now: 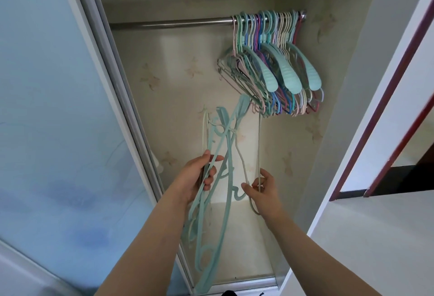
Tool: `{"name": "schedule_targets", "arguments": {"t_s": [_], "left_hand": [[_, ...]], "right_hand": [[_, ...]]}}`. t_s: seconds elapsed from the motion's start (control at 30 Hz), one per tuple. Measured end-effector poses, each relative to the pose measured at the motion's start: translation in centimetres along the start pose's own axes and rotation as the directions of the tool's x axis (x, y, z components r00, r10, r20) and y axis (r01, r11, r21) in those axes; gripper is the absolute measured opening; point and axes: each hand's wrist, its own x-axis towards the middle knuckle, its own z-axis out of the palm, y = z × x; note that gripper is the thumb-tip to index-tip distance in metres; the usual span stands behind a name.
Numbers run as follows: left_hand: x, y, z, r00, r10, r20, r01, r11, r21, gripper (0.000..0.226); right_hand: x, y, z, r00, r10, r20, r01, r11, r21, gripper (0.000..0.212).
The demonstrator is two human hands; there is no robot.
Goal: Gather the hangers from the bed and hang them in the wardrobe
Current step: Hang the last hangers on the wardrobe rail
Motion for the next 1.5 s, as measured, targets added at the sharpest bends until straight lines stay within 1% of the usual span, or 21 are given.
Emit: {"name": "schedule_targets", "arguments": {"t_s": [0.1, 0.17, 0.2, 0.3, 0.37, 0.57, 0.7, 0.77, 0.87, 0.97, 1.03, 1.1, 1.17, 1.2, 1.27, 1.33, 1.4, 1.5], "left_hand": [[0.1, -0.6, 0.3, 0.995, 0.036, -0.090, -0.036, 0.999, 0.005, 0.037], [0.2, -1.0, 0.3, 0.986, 0.077, -0.150, -0.073, 0.997, 0.028, 0.040], [0.2, -1.2, 0.2, 0.985, 0.081, -0.154, -0.078, 0.997, 0.024, 0.044], [0.1, -1.4, -0.3, 0.987, 0.022, -0.156, -0.031, 0.998, -0.052, 0.052], [0.1, -1.2, -0.8, 0.984, -0.008, -0.178, -0.003, 0.998, -0.064, 0.053], [0.1, -0.8, -1.8, 0.989, 0.012, -0.150, -0.003, 0.998, 0.062, 0.055], [0.3, -0.8, -2.1, 0.995, -0.003, -0.101, 0.016, 0.991, 0.133, 0.046], [0.4, -1.1, -2.3, 0.995, -0.010, -0.095, 0.023, 0.991, 0.130, 0.041], [0.5, -1.4, -2.6, 0.994, -0.029, -0.104, 0.034, 0.999, 0.043, 0.037], [0.8, -1.1, -2.8, 0.993, -0.038, -0.116, 0.023, 0.991, -0.130, 0.038], [1.2, -0.8, -3.1, 0.989, -0.045, -0.140, 0.012, 0.974, -0.226, 0.038], [1.5, -0.5, -3.3, 0.980, -0.051, -0.191, 0.001, 0.968, -0.252, 0.037], [1.6, -0.3, -3.3, 0.965, -0.042, -0.261, -0.011, 0.980, -0.197, 0.037], [1.7, -0.1, -3.1, 0.955, -0.027, -0.296, -0.015, 0.990, -0.138, 0.037], [1.9, 0.2, -2.9, 0.937, 0.025, -0.349, -0.032, 0.999, -0.014, 0.035], [2.2, 0.6, -2.8, 0.926, 0.085, -0.369, -0.067, 0.996, 0.062, 0.028], [2.5, 1.1, -2.7, 0.919, 0.130, -0.372, -0.104, 0.990, 0.091, 0.020], [2.6, 1.8, -2.7, 0.907, 0.161, -0.388, -0.127, 0.986, 0.113, 0.018]], "right_hand": [[-0.4, 0.2, 0.9, 1.000, 0.001, -0.016, -0.001, 1.000, 0.028, 0.064], [-0.6, 0.2, 1.4, 1.000, -0.001, -0.021, 0.002, 0.999, 0.038, 0.064], [-0.6, 0.2, 1.6, 1.000, -0.002, -0.023, 0.003, 0.999, 0.042, 0.065], [-0.4, 0.3, 1.8, 0.999, 0.019, -0.047, -0.016, 0.997, 0.074, 0.068], [-0.1, 0.4, 1.5, 0.997, 0.029, -0.066, -0.024, 0.996, 0.081, 0.071], [0.3, 1.3, 0.3, 0.999, -0.022, -0.037, 0.021, 0.999, -0.038, 0.073], [-0.4, 2.5, -0.4, 1.000, -0.024, -0.005, 0.024, 0.996, -0.084, 0.068], [-0.7, 3.1, -0.8, 1.000, -0.008, 0.000, 0.008, 0.998, -0.065, 0.068], [-1.1, 4.2, -1.4, 1.000, 0.021, -0.003, -0.021, 0.999, -0.048, 0.070], [-1.5, 5.1, -1.9, 0.998, 0.055, -0.018, -0.057, 0.995, -0.086, 0.068], [-1.6, 5.8, -2.3, 0.994, 0.109, -0.018, -0.110, 0.988, -0.106, 0.069], [-1.5, 6.7, -2.5, 0.984, 0.178, -0.031, -0.181, 0.972, -0.150, 0.069], [-1.3, 7.4, -2.8, 0.965, 0.253, -0.065, -0.261, 0.944, -0.204, 0.064], [-1.1, 7.3, -2.8, 0.952, 0.300, -0.067, -0.307, 0.931, -0.198, 0.058], [-0.8, 6.3, -2.4, 0.911, 0.412, -0.016, -0.410, 0.903, -0.125, 0.042], [-0.3, 4.4, -1.6, 0.862, 0.503, 0.065, -0.500, 0.864, -0.053, 0.033], [0.3, 2.7, -0.6, 0.850, 0.510, 0.133, -0.510, 0.859, -0.035, 0.028], [0.9, -0.5, 1.3, 0.853, 0.460, 0.245, -0.466, 0.884, -0.039, 0.021]]}}
